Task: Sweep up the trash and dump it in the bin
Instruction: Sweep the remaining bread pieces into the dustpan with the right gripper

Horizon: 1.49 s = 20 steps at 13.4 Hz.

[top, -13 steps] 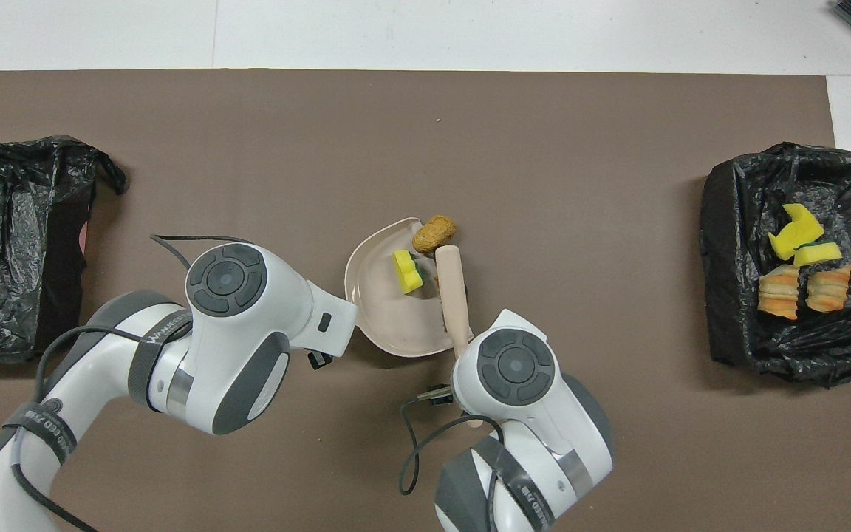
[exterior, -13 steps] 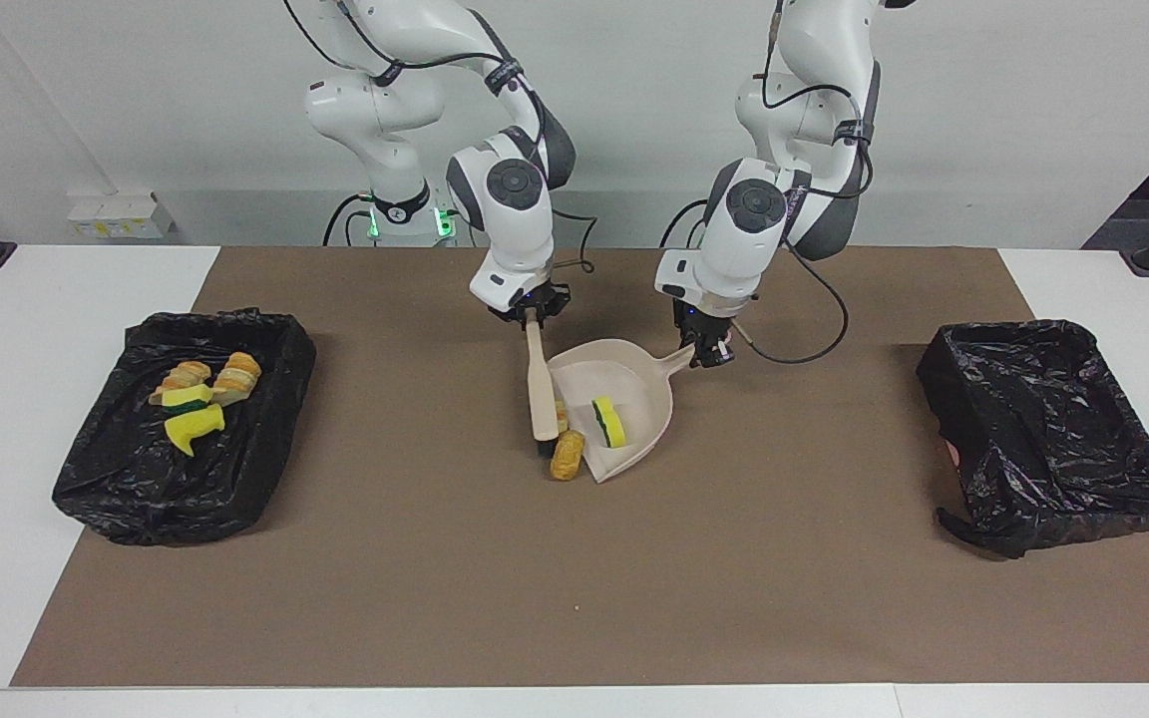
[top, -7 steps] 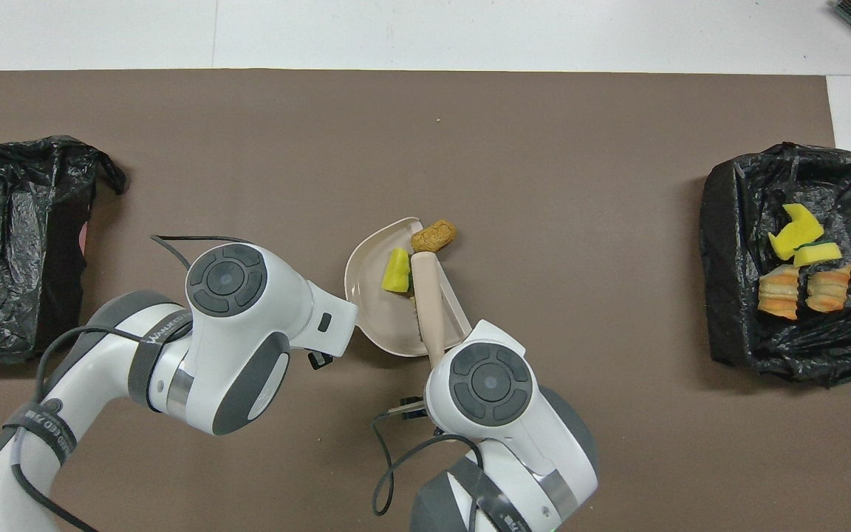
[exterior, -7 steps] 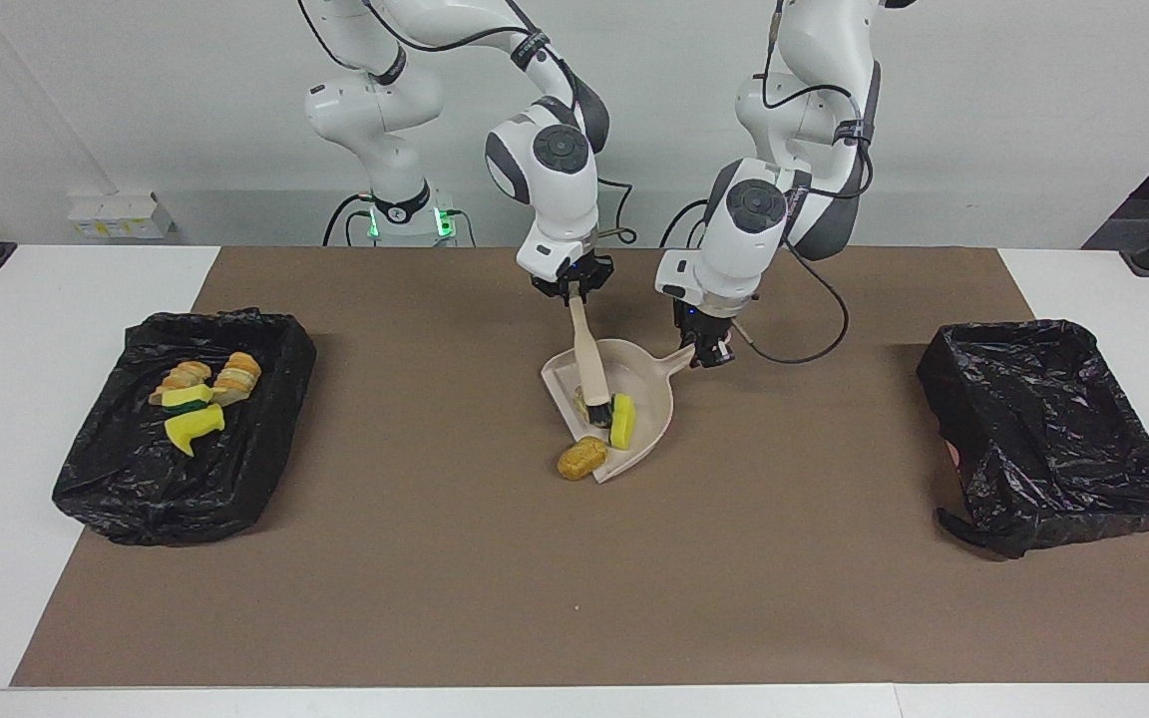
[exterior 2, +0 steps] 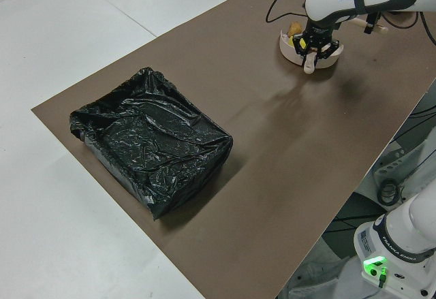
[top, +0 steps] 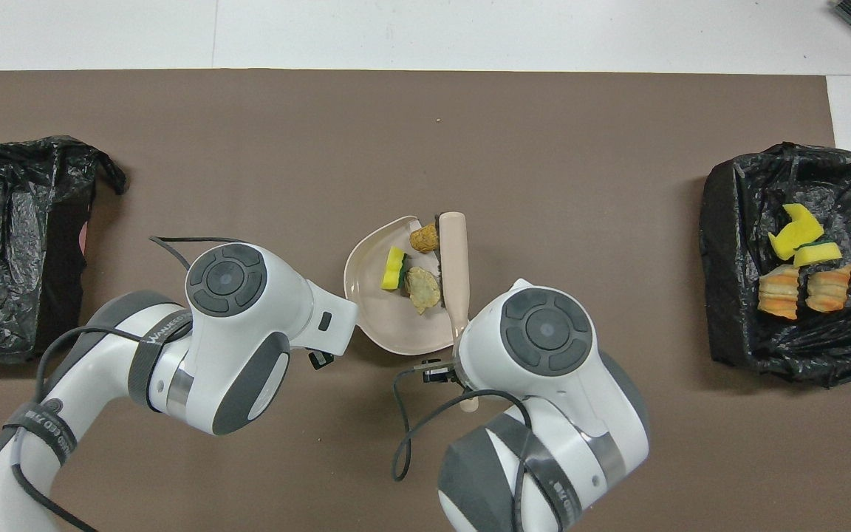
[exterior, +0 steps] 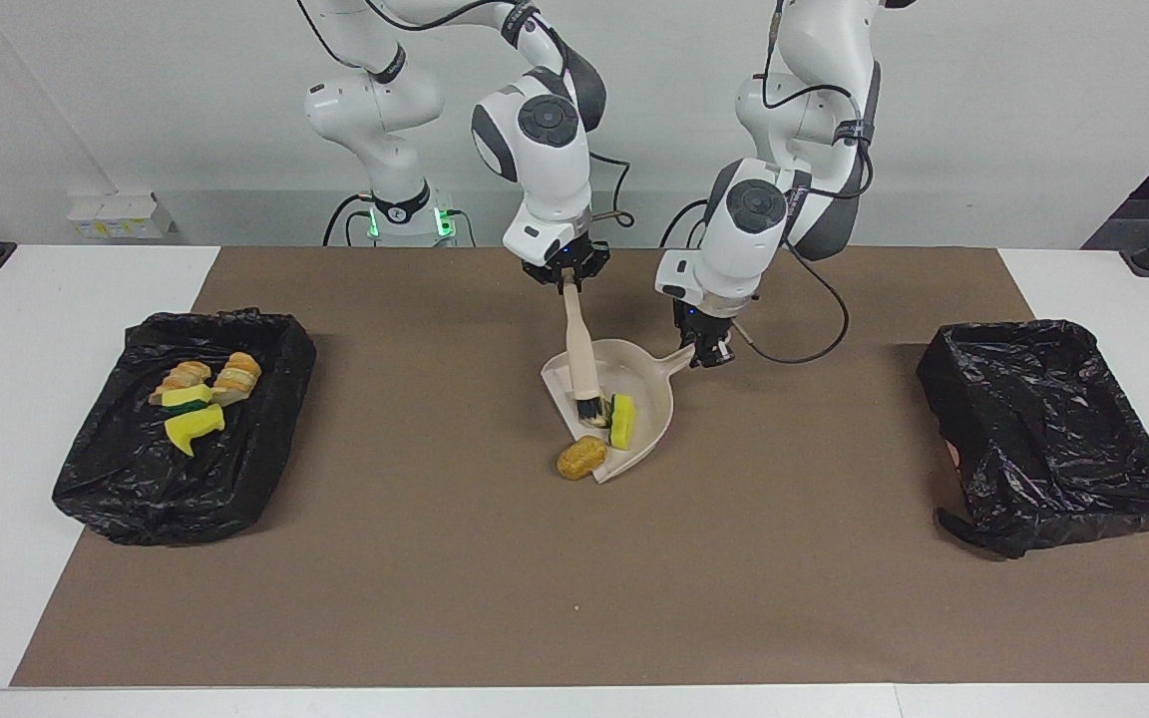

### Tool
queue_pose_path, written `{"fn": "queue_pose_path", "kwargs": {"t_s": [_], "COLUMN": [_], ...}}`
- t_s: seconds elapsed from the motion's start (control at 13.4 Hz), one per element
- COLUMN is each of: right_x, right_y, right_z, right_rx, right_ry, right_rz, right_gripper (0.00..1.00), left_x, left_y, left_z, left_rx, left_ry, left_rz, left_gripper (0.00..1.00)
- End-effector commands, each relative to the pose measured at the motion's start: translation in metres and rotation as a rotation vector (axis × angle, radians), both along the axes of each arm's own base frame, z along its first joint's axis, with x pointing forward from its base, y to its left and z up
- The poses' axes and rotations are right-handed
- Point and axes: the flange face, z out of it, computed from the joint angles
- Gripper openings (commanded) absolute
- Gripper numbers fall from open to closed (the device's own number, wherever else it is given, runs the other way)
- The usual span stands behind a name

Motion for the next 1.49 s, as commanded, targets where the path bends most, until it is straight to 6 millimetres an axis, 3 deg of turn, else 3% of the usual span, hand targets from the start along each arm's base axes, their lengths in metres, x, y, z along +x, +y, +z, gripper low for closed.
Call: {"fn": "queue_pose_path", "kwargs": {"t_s": [0.0, 0.15, 0.6, 0.89, 1.26, 1.41], "right_x": [0.036, 0.06, 0.102, 0.093, 0.067, 0.042], "right_y": [-0.014, -0.037, -0.052, -0.017, 0.003, 0.024], "right_z": [0.005, 0.001, -0.023, -0.063, -0.072, -0.07], "right_rx": [-0.007, -0.031, -0.095, -0.07, -0.077, -0.095], "right_ry": [-0.024, -0.046, -0.058, -0.057, -0.023, -0.013], "right_rz": [0.054, 0.09, 0.135, 0.159, 0.146, 0.141], "right_gripper": [0.0, 0.0, 0.0, 0.0, 0.0, 0.0], "left_x": [-0.004, -0.004, -0.002, -0.002, 0.001, 0.001], "left_y": [0.005, 0.004, 0.004, 0.001, 0.001, 0.0], "left_z": [0.003, 0.003, 0.004, 0.005, 0.005, 0.005], "left_rx": [-0.008, -0.008, -0.012, -0.016, -0.023, -0.023], "left_ry": [-0.005, -0.007, -0.011, -0.021, -0.031, -0.028], "left_rz": [0.033, 0.045, 0.054, 0.079, 0.097, 0.115], "left_gripper": [0.0, 0.0, 0.0, 0.0, 0.0, 0.0]}}
